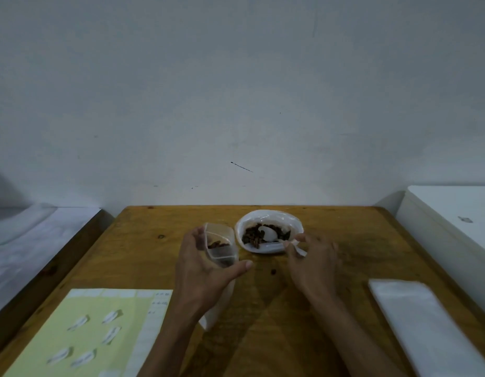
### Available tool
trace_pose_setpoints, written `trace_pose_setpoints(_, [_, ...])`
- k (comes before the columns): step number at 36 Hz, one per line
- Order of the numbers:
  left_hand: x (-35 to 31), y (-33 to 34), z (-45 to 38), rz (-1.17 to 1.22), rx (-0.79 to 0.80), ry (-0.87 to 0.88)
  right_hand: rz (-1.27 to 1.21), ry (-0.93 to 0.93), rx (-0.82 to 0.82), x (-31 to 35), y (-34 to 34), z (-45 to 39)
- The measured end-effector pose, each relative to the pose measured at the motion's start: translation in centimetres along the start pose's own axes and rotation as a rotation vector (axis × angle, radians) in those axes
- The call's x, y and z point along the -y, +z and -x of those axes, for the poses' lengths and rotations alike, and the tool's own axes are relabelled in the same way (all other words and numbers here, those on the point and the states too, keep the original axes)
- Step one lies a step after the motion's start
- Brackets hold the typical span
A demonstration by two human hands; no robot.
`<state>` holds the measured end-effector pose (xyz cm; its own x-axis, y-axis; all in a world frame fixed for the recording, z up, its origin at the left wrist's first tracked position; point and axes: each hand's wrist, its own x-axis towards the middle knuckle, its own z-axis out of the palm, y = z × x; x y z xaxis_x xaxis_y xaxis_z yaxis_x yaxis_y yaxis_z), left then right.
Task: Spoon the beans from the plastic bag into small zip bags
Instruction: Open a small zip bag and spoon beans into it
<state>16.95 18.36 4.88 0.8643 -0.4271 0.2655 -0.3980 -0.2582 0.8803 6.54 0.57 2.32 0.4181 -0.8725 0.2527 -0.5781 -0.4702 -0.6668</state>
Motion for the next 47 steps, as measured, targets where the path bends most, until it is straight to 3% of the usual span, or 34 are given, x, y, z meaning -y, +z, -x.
trace_pose_setpoints(3, [-0.3, 0.0, 0.0, -0.007, 0.004, -0.004, -0.057, -0.189, -0.069, 1.9, -1.7, 1.2])
trace_pose_setpoints(6, [-0.8, 0.2, 0.0, 0.020, 0.036, -0.015, -0.235, -0.375, 0.136, 5.1, -3.7, 2.4])
trace_pose_setpoints(10, [-1.5, 0.3, 0.2, 0.081, 0.035, -0.024, -0.207, -0.459, 0.292, 7.9, -4.3, 2.9])
trace_pose_setpoints(16, [-1.6, -1.3, 0.7, 0.081, 0.041, 0.018, -0.296, -0.461, 0.193, 8.0, -3.8, 2.7])
trace_pose_setpoints(20, [-1.8, -2.7, 1.0, 0.298, 0.033, 0.024, -0.317, -0.515, 0.113, 8.0, -4.7, 2.4])
trace_pose_setpoints(26, [-2.6, -2.9, 1.0, 0.367, -0.150, 0.087, -0.356, -0.615, 0.069, 8.6, -5.5, 1.9])
trace_pose_setpoints(32, [-2.6, -3.4, 0.7, 0.485, -0.168, 0.037, -0.381, -0.558, 0.007, 8.4, -6.6, 1.7])
trace_pose_setpoints(39, [-2.9, -3.7, 0.5, 0.476, -0.097, 0.054, -0.389, -0.466, 0.099, 8.2, -6.7, 1.6])
trace_pose_setpoints(41, [-3.0, -3.7, 0.5, 0.496, -0.094, 0.044, -0.466, -0.417, 0.177, 8.0, -6.8, 1.6])
trace_pose_setpoints(45, [-3.2, -3.2, 0.6, 0.571, -0.079, -0.025, -0.722, -0.246, 0.489, 7.6, -6.5, 2.2])
trace_pose_setpoints(47, [-3.1, -3.0, 0.7, 0.568, -0.064, -0.027, -0.768, -0.215, 0.515, 7.5, -6.0, 2.6])
